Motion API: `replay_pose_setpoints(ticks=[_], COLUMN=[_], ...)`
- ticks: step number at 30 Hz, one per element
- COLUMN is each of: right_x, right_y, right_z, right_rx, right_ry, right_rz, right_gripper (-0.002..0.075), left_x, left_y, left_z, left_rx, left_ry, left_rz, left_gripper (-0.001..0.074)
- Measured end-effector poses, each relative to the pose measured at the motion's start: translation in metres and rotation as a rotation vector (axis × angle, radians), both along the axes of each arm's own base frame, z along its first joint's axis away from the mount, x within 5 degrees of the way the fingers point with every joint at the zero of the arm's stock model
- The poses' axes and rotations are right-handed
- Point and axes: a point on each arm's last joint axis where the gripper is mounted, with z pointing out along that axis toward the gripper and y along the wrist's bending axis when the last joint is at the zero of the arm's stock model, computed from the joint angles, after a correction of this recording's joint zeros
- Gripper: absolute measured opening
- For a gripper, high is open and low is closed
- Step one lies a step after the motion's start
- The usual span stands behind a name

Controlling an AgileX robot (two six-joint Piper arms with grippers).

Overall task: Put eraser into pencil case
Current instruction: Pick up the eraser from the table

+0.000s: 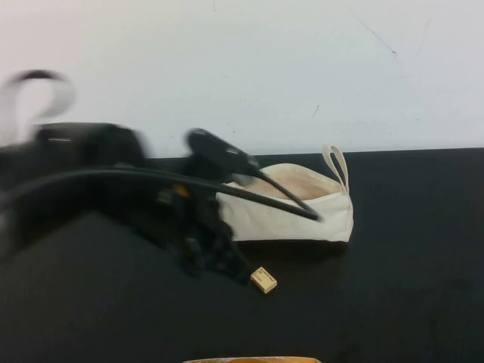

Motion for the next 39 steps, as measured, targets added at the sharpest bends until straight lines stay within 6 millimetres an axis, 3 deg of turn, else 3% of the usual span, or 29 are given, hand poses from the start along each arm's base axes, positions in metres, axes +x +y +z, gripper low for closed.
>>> replay_pose_setpoints(ticks=[3, 6, 11, 14, 34, 39], right_x=[0.0, 0.0, 0.0, 0.0, 0.0, 0.0], right_y=[0.0, 0.0, 0.0, 0.0, 0.0, 0.0], right_z=[0.0, 0.0, 0.0, 0.0, 0.0, 0.0], right_rx=[0.0, 0.0, 0.0, 0.0, 0.0, 0.0], right_ry=[0.0, 0.0, 0.0, 0.0, 0.0, 0.0], right_rz=[0.0, 0.0, 0.0, 0.0, 0.0, 0.0], right_gripper=[-0.0001, -0.0001, -0.0001, -0.0001, -0.0001, -0.0001], left_x=[0.009, 0.017, 0.03, 0.037, 0.064, 0.065], left_y=[-0.024, -0.04, -0.055, -0.059, -0.076, -0.077], left_z=[-0.014, -0.028, -0.055, -0.073, -0.124, -0.124], left_rx=[0.084, 0.144, 0.182, 0.199, 0.224, 0.218], left_ry=[-0.001, -0.002, 0.034, 0.053, 0.034, 0.022], left_rz=[-0.01, -0.036, -0.049, -0.049, -0.055, -0.054], left_gripper=[0.0025, 0.0125, 0.0441, 0.0533, 0.0552, 0.0489])
